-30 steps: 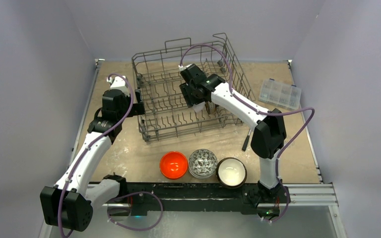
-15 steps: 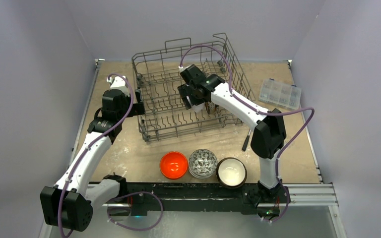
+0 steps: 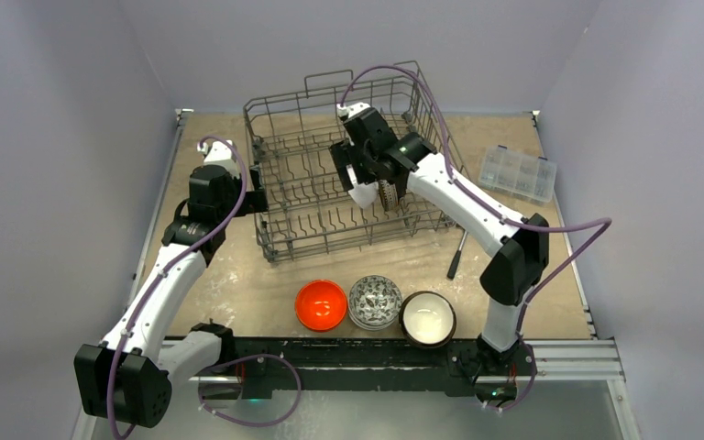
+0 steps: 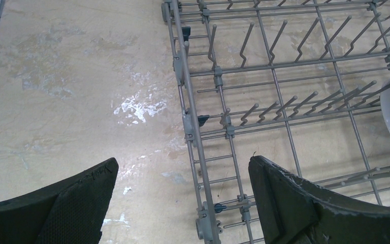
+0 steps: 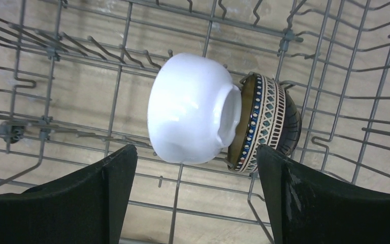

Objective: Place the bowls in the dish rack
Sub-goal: Place the bowl in the dish rack.

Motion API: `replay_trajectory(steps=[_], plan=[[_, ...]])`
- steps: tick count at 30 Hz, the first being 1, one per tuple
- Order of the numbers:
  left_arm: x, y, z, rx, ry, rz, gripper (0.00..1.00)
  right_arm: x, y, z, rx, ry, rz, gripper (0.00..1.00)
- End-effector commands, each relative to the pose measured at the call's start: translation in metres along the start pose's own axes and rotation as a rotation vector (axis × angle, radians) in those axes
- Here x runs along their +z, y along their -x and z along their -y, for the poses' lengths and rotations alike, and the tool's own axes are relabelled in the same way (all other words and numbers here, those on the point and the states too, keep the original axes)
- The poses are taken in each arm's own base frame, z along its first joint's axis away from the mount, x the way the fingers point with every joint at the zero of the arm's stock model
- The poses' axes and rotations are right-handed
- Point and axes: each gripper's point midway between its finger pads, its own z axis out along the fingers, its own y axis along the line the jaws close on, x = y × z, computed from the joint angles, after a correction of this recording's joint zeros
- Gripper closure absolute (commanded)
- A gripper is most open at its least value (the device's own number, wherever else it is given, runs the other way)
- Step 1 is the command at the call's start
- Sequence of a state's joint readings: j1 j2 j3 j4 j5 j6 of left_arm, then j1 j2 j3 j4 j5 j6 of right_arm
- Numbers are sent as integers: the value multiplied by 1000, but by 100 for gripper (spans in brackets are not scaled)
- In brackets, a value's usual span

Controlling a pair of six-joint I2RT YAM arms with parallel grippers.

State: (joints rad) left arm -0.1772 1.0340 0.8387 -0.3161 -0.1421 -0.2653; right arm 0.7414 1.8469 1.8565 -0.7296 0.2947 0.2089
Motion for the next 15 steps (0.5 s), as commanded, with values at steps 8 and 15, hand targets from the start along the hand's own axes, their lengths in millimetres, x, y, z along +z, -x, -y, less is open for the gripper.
replay_trajectory(steps=[8,15], plan=[[1,5,0,21,-4,17,1,-4,18,-18,-38,17,70,17],[1,5,1,23,-12,16,2,13,7,-3,-56,-154,35,20]])
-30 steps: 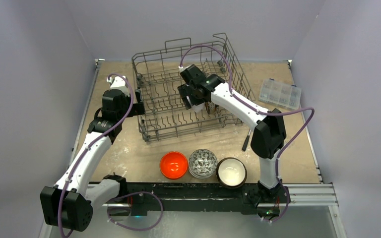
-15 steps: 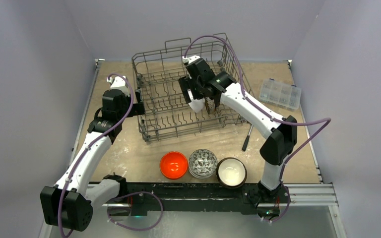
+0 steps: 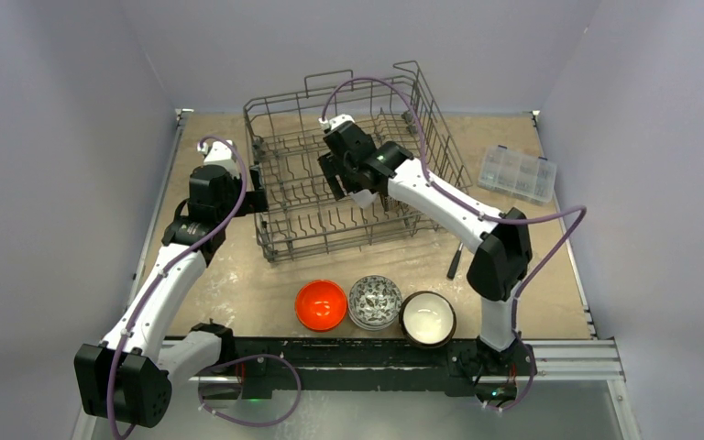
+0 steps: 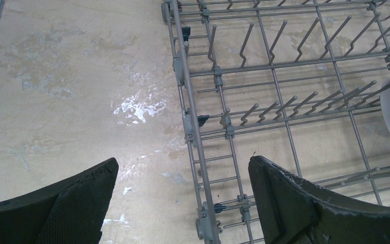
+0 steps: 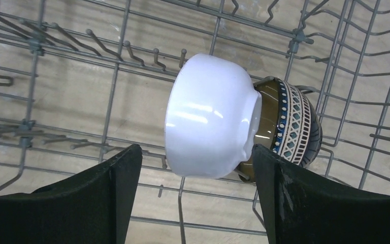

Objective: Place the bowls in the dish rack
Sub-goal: Place the bowl in the dish rack.

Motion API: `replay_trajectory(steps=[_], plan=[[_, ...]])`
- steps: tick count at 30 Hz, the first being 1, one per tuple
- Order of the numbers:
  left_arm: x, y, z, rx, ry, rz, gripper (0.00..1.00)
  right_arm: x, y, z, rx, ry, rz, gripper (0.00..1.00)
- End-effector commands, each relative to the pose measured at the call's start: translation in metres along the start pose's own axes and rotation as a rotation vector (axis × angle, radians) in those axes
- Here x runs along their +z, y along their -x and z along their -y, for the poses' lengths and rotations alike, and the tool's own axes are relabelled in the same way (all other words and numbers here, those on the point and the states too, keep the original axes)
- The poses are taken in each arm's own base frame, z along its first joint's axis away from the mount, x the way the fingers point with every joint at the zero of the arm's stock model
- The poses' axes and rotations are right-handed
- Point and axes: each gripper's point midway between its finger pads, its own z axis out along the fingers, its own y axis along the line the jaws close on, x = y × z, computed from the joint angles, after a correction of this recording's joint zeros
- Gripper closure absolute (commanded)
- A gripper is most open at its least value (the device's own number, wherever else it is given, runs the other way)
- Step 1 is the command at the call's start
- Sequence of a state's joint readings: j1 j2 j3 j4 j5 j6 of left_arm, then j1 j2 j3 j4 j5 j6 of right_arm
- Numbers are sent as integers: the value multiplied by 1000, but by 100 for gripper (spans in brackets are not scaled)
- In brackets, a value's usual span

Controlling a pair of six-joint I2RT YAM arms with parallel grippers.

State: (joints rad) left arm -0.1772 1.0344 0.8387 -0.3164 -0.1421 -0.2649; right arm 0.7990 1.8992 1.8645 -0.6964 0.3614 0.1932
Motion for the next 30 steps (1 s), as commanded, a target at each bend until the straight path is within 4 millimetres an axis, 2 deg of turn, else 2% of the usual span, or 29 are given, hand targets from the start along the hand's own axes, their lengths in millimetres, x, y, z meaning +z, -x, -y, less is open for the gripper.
replay_trajectory(steps=[1,6,13,16,19,30], plan=[[1,5,1,22,-12,16,1,1,7,21,10,-157,15,20],[1,5,1,23,-12,17,2,2,2,27,34,-199,-6,27],[1,5,2,22,-13,15,2,7,-12,17,35,-138,-45,35],[1,4,1,22,-11,14,2,10,-16,12,49,-102,-58,43],[1,4,1,23,-12,14,2,15,-22,16,73,-93,-83,48],[1,4,3,21,-19,13,2,30,-46,18,83,-79,-184,48]])
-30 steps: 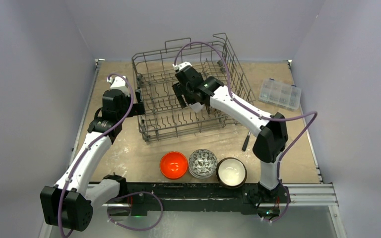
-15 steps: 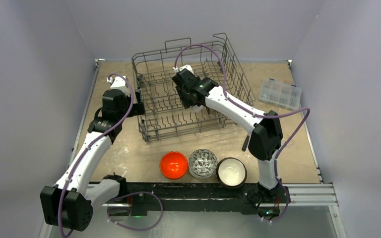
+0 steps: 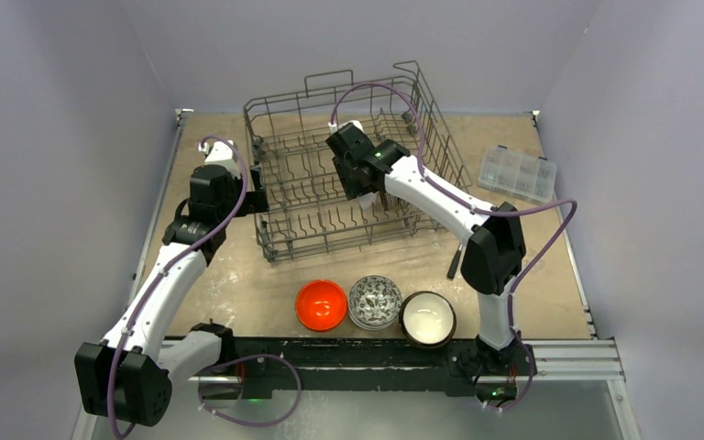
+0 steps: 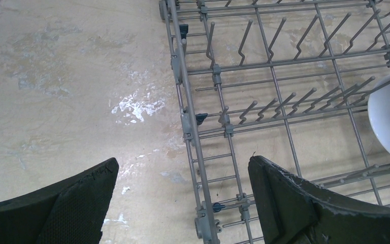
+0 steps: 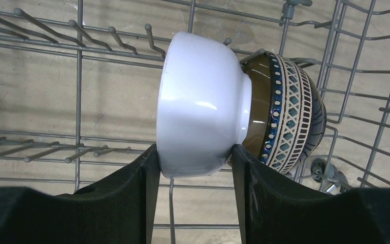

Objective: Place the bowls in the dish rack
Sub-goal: Place the bowl in the dish rack.

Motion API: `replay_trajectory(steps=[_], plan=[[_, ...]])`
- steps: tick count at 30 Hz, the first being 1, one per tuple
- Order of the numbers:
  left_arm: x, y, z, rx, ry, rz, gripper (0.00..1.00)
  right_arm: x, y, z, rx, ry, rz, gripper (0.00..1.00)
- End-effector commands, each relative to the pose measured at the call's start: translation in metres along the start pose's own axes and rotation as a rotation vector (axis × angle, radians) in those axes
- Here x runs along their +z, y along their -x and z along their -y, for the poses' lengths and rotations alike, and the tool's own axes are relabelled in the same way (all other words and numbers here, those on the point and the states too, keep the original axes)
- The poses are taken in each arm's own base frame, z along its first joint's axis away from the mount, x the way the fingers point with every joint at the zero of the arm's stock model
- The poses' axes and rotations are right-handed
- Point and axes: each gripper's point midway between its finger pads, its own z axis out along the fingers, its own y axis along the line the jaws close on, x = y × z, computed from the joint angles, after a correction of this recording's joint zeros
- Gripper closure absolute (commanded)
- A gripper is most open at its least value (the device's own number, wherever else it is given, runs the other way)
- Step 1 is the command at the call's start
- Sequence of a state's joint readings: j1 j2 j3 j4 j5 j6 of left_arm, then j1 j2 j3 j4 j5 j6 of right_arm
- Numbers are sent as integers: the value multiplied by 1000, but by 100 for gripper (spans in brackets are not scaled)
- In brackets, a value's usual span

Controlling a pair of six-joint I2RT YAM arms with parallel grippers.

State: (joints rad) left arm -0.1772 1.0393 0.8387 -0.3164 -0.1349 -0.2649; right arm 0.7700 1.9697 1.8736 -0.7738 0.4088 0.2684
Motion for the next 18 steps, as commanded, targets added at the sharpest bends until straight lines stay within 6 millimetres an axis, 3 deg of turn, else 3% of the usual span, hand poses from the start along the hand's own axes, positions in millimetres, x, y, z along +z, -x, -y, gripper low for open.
replay_trajectory(steps=[1,12,18], plan=[[0,6,1,19,-12,21,2,8,-17,2,32,10,-71,48],[-1,7,1,20,-11,25,3,14,-27,11,44,-49,-124,43],[-1,7,1,19,-10,26,3,11,-26,8,44,-32,-137,32]])
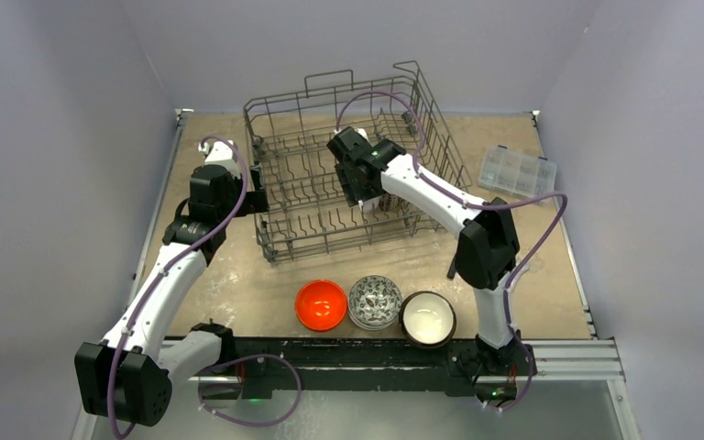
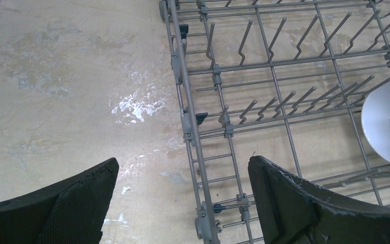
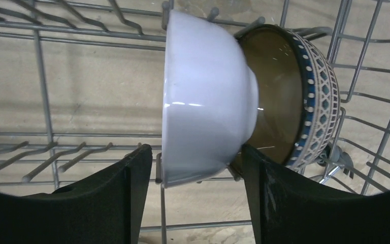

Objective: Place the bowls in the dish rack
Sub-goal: Place the bowl in the dish rack.

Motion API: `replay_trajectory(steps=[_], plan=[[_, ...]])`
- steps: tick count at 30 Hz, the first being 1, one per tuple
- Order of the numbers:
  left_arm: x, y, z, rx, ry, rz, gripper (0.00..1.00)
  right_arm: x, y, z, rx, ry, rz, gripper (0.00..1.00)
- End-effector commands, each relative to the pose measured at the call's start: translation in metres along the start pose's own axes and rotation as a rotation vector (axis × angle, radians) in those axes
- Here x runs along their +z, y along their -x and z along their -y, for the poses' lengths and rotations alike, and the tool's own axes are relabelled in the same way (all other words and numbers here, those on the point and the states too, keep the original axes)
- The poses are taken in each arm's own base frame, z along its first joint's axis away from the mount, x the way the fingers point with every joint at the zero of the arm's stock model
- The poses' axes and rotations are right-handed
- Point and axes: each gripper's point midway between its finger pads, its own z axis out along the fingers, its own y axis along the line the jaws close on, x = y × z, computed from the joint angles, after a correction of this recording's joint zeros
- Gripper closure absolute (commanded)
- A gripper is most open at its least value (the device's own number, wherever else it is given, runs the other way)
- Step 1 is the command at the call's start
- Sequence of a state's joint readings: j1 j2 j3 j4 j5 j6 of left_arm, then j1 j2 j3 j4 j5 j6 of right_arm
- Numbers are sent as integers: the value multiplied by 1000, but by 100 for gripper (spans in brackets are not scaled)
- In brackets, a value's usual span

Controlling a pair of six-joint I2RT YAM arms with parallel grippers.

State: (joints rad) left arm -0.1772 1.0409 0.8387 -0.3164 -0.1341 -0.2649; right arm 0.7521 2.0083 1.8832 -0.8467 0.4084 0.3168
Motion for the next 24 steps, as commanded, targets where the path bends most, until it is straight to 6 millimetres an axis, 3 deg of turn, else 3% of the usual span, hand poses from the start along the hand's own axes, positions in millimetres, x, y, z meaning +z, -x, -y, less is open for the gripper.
replay_trajectory(steps=[1,6,9,19,24], plan=[[-1,8,1,19,-11,28,3,-4,0,0,26,17,-26,29],[-2,9,1,17,-9,32,3,-38,35,-2,56,90,112,19],[-3,10,1,17,-10,36,2,-56,47,-7,62,155,159,16],[-6,16,1,22,-11,57,2,-98,65,-12,97,296,265,12],[-19,30,19,-5,-110,93,5,-117,71,-5,138,451,313,12]])
